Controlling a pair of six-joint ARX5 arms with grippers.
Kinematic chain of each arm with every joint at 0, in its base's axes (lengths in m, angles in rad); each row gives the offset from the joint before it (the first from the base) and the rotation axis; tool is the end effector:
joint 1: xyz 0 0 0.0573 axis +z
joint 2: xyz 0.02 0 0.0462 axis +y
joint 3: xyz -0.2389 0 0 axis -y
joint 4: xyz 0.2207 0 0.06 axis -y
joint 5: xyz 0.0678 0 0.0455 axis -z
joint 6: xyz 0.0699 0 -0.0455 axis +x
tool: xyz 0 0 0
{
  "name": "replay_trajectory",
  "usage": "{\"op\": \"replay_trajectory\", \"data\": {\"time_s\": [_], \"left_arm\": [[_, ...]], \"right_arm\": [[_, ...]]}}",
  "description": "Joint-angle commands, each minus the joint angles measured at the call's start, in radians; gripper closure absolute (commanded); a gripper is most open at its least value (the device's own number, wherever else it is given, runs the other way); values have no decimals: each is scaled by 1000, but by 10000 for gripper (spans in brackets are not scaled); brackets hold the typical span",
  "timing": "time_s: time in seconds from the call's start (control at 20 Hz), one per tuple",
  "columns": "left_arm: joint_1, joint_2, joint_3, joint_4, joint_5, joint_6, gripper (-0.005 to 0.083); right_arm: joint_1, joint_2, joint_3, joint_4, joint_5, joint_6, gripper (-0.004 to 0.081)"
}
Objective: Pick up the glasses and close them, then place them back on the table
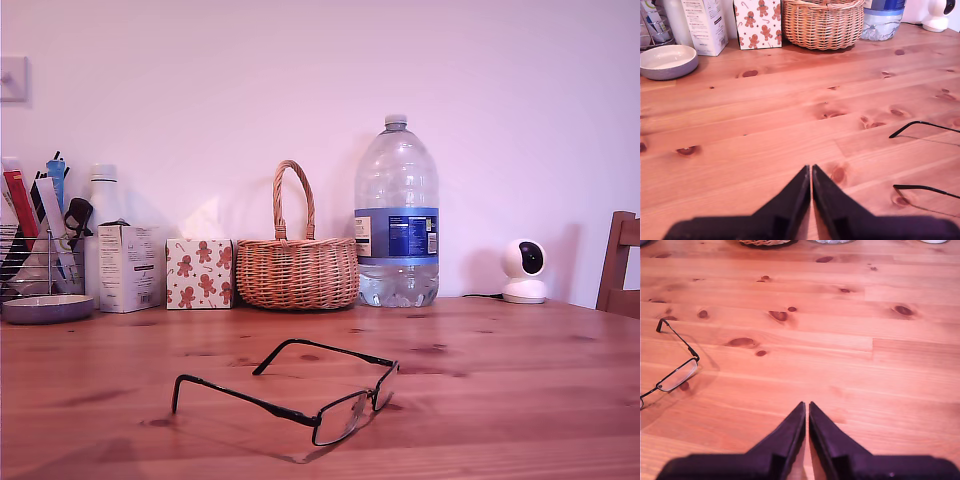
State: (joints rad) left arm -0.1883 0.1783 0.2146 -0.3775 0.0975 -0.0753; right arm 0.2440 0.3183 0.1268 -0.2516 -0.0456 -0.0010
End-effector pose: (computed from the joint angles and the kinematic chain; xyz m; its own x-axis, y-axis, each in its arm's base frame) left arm 0.1291 -0.0315 0.1679 0.9031 -0.2712 -0.3330 0.2509 0.9625 -0.1034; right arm 0.1404 0.0382 0.1362 0.8647 0.2623 -0.4283 -0.2817 0.9593 0.0186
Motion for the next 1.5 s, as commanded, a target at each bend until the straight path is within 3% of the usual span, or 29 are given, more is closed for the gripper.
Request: {"op": "replay_trajectory", "data": {"time_s": [0.0,0.35,0.55,0.8,1.1,1.45], "left_arm": [[3,4,-18,7,-74,-29,794],[3,4,-18,24,-26,-34,794],[2,4,-18,128,126,-148,794],[-11,14,-18,171,311,-161,794],[-118,119,-7,168,367,-146,794],[-293,350,81,169,345,-103,794]], "right_arm": [[3,4,-7,128,3,1,782],[3,4,-7,128,3,2,782],[5,4,-7,130,-39,74,782],[20,4,-7,137,-171,181,782],[117,4,-7,133,-218,188,782],[218,4,-7,37,-251,181,782]]}}
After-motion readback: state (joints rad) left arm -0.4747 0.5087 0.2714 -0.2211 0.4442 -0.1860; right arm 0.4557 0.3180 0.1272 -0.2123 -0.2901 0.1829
